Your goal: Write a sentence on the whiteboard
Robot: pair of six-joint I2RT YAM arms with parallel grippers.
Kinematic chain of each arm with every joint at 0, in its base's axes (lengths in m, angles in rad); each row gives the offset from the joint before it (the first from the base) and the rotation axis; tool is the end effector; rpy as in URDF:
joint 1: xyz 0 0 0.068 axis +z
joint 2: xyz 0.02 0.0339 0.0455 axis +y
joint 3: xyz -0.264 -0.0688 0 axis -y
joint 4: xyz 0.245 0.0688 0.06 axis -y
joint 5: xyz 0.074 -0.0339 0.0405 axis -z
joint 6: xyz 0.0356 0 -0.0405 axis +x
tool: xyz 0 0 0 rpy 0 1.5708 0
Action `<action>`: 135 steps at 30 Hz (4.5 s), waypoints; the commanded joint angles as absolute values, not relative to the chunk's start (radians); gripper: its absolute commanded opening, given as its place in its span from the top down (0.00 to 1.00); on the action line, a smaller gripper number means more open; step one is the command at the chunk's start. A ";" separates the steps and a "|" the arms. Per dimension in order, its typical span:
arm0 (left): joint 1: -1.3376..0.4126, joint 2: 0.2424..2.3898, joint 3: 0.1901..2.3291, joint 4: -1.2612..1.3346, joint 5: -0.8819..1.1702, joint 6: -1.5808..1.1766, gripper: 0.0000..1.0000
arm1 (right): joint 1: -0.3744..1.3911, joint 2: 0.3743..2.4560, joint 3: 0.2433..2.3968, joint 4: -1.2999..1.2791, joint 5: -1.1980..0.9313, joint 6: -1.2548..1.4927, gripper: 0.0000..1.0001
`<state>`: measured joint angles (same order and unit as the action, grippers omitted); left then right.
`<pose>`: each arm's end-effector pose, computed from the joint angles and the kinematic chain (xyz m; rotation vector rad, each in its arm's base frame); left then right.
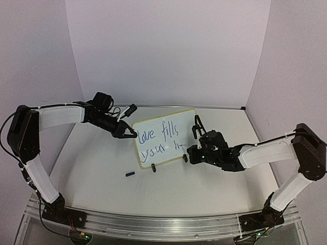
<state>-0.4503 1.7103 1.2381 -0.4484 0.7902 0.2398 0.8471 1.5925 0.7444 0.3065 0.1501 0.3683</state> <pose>0.3150 -0.1804 0.2381 1.1177 2.1224 -1.0692 0.2201 0.2410 0.1771 -0.4221 2.1161 0.5629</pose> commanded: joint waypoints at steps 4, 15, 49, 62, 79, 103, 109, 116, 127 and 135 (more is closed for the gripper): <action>-0.457 1.691 1.259 -0.492 0.703 0.308 1.00 | 0.836 1.555 0.779 0.291 0.214 0.353 1.00; -0.457 1.694 1.259 -0.491 0.703 0.307 1.00 | 0.835 1.548 0.793 0.309 0.165 0.316 1.00; -0.457 1.699 1.260 -0.491 0.704 0.308 1.00 | 0.837 1.612 0.738 0.341 0.108 0.361 1.00; -0.457 1.700 1.261 -0.492 0.704 0.308 1.00 | 0.837 1.612 0.704 0.344 0.122 0.382 1.00; -0.457 1.697 1.261 -0.492 0.703 0.308 1.00 | 0.837 1.474 0.662 0.328 0.218 0.395 1.00; -0.469 1.692 1.258 -0.499 0.692 0.310 1.00 | 0.654 1.364 0.606 0.389 -0.187 0.302 1.00; -0.469 1.697 1.259 -0.500 0.690 0.311 1.00 | 0.597 1.414 0.621 0.446 -0.333 0.312 1.00; -0.469 1.698 1.259 -0.502 0.686 0.313 1.00 | 0.572 1.484 0.645 0.469 -0.423 0.320 1.00; -0.469 1.706 1.261 -0.504 0.686 0.314 1.00 | 0.545 1.524 0.652 0.487 -0.410 0.336 1.00; -0.469 1.710 1.263 -0.503 0.684 0.315 1.00 | 0.532 1.553 0.666 0.501 -0.421 0.337 1.00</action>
